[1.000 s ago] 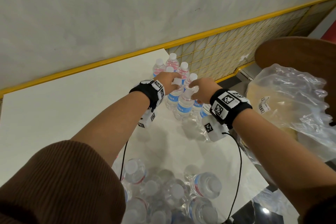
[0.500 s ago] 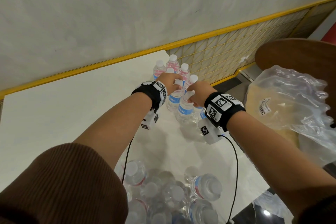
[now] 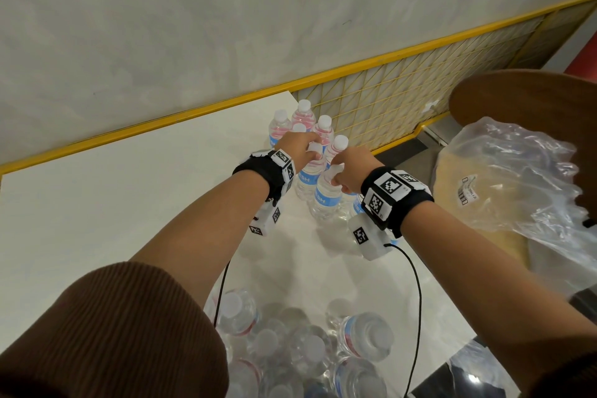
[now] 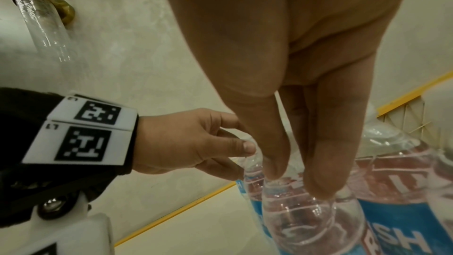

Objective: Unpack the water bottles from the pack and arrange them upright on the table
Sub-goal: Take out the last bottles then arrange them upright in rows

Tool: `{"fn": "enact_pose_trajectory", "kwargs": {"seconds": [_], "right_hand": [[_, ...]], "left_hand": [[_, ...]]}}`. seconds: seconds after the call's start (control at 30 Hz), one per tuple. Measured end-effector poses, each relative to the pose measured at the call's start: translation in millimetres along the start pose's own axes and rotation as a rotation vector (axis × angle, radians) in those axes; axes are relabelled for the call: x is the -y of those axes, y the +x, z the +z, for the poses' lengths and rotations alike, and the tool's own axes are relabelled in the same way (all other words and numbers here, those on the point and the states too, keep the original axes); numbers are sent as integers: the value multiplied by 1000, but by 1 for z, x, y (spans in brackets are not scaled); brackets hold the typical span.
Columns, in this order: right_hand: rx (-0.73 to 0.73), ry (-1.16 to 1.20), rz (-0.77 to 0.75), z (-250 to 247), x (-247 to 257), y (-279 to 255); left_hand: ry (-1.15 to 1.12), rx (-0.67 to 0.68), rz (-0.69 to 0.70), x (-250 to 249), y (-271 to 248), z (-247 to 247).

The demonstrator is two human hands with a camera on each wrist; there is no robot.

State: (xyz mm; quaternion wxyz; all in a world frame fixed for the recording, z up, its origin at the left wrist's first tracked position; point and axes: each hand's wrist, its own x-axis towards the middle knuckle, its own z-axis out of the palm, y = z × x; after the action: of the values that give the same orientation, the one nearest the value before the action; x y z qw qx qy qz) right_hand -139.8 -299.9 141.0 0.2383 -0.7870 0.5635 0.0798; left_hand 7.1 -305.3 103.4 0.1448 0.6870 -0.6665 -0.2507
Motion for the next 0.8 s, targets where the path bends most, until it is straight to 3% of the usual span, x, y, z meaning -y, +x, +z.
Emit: {"fn": "enact_pose_trajectory", "kwargs": {"seconds": [0.37, 0.5, 0.63, 0.73, 0.8], "right_hand": [[-33, 11, -35, 3, -4, 6], [-44, -89, -66, 7, -6, 5], [-43, -43, -80, 3, -14, -18], [42, -80, -149, 2, -15, -51], [167, -119, -218, 6, -11, -79]], "left_hand": [[-59, -1, -6, 4, -6, -1], [-58, 8, -24, 3, -7, 1], [59, -17, -2, 1, -18, -1], [100, -31, 86, -14, -43, -4], [131, 109, 165, -30, -69, -3]]}}
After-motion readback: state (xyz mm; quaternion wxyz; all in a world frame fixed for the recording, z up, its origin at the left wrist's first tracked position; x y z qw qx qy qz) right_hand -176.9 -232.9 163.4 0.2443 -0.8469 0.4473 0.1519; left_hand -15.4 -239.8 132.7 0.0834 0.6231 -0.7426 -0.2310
